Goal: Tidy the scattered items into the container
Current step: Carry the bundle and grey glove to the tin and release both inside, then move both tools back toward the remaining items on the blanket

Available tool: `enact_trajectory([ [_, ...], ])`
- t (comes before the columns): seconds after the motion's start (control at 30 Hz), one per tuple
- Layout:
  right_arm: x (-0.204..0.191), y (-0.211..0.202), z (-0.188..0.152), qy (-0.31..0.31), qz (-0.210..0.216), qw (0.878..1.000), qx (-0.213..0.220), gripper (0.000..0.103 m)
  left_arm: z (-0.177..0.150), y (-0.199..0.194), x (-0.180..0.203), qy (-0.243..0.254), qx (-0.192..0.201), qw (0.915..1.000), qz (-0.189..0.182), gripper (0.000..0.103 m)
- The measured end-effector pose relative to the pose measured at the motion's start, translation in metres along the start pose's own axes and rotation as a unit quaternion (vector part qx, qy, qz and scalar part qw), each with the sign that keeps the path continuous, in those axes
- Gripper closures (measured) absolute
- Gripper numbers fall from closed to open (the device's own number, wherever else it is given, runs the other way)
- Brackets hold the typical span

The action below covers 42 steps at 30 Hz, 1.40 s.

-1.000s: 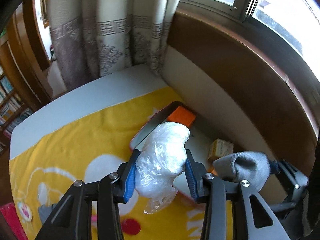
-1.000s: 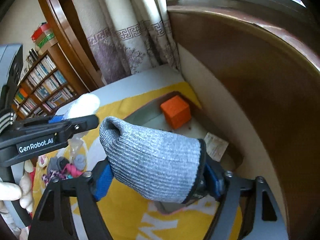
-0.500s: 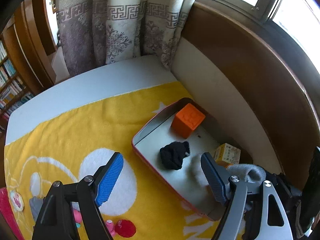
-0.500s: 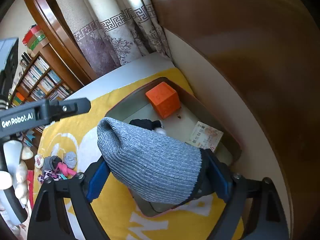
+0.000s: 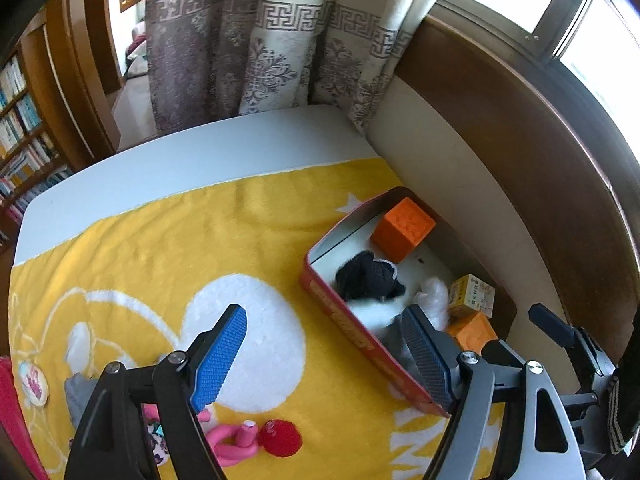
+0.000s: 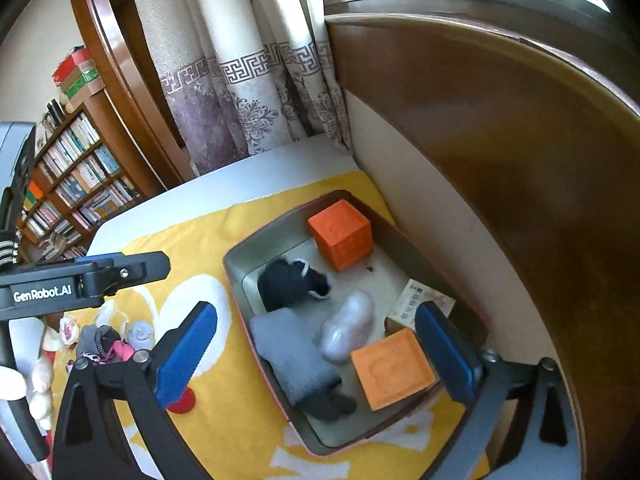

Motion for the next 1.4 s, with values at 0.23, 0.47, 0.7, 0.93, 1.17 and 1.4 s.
enact_trajectory([
  [0.23,-0.022,-0.002,-0.011,0.004,0.021,1.000,-0.014,0.003,-0.010,-0.009,-0.022,-0.009,0.001,1.0000,0.001,0.022],
  [0.47,-0.060,0.005,-0.028,-0.010,0.052,0.998,-0.044,0.003,-0.025,-0.022,-0.060,-0.033,0.000,0.9994,0.013,0.022],
  [0.7,-0.098,0.020,-0.048,-0.021,0.070,0.994,-0.080,0.003,-0.050,-0.036,-0.114,-0.073,-0.002,0.9968,0.033,0.022],
  [0.93,-0.135,0.030,-0.061,-0.040,0.078,0.992,-0.096,0.003,-0.077,-0.047,-0.165,-0.112,-0.005,0.9924,0.052,0.022],
  [1.17,-0.157,0.040,-0.072,-0.047,0.073,0.990,-0.112,0.003,-0.104,-0.054,-0.213,-0.144,-0.011,0.9870,0.071,0.022],
  [1.4,-0.170,0.049,-0.081,-0.045,0.063,0.989,-0.122,0.003,-0.123,-0.063,-0.266,-0.183,-0.009,0.9789,0.090,0.022],
])
Point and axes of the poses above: each gripper's, at about its wrist camera, not at the fingertips, and y roughly the way its jaws point, x to its right, z to its top, the point moved 6 cm from there along y, roughly the way its jaws point, and after that the axes turned 1 degree about y, right-handed, at the moved point
